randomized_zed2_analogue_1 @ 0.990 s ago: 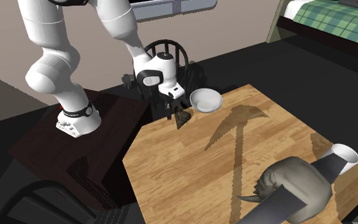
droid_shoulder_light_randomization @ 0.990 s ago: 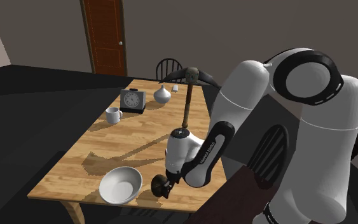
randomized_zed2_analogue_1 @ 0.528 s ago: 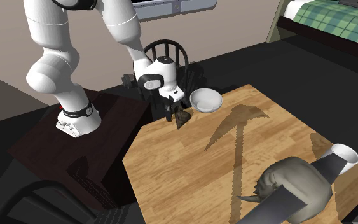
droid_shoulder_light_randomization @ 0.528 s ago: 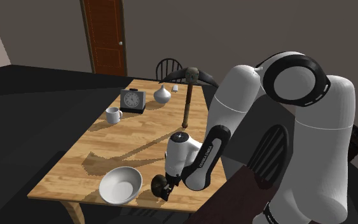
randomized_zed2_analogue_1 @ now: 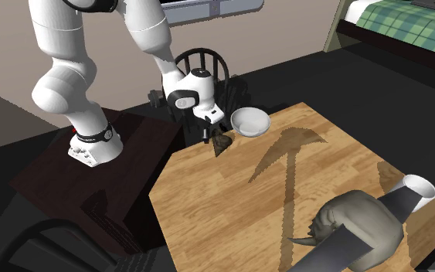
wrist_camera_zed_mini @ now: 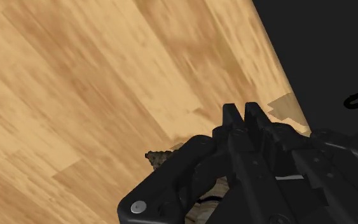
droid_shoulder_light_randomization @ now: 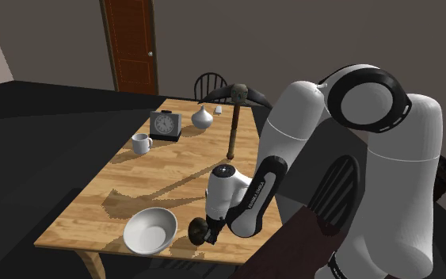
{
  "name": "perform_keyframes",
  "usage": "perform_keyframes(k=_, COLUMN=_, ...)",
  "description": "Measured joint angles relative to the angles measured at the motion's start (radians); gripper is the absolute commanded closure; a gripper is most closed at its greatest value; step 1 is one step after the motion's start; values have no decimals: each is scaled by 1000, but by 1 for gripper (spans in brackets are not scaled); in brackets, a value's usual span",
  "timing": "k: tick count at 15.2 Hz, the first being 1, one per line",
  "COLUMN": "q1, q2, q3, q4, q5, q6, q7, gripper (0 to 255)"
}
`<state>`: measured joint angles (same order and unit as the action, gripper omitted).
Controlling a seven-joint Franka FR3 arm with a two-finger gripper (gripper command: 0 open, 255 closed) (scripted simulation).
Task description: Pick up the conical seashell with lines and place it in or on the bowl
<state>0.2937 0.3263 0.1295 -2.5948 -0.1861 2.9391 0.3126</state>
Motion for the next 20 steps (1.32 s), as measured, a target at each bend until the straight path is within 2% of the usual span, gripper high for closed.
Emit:
perform_keyframes(k=5, q1=0, q2=0, q3=0, q4=0, q5=0, q6=0, q7=0, gripper=255)
perform_keyframes(k=6, q1=0, q2=0, q3=0, q4=0, q5=0, q6=0, q7=0, gripper=0)
perform_keyframes(k=7, q1=0, q2=0, q3=0, q4=0, q5=0, q6=0, q7=0, gripper=0)
perform_keyframes(k=8, q1=-12, q2=-2, q3=22, q4=35, q5=22, q6=-55, q7=1, gripper=0)
perform_keyframes(k=10, q1=-35, q2=22, q3=60, q4=192, q5=84, q6=-324, q7=12, gripper=0)
perform_keyframes(k=13, q1=-30, q2=156, q3=60, q4=536, q5=149, q6=-785, q7=66, gripper=0)
perform_keyframes(k=14, q1=-28, q2=194, q3=57, q4=617, q5=159, q6=-889, q7=80, gripper=0)
perform_keyframes(k=16, q1=-26, q2=226, q3=55, q4=665, q5=167, q6=-954, q7=91, gripper=0)
perform_keyframes(k=20, q1=-24, q2=245, q3=53, q4=651, q5=167, q6=-935, q7=97, gripper=0)
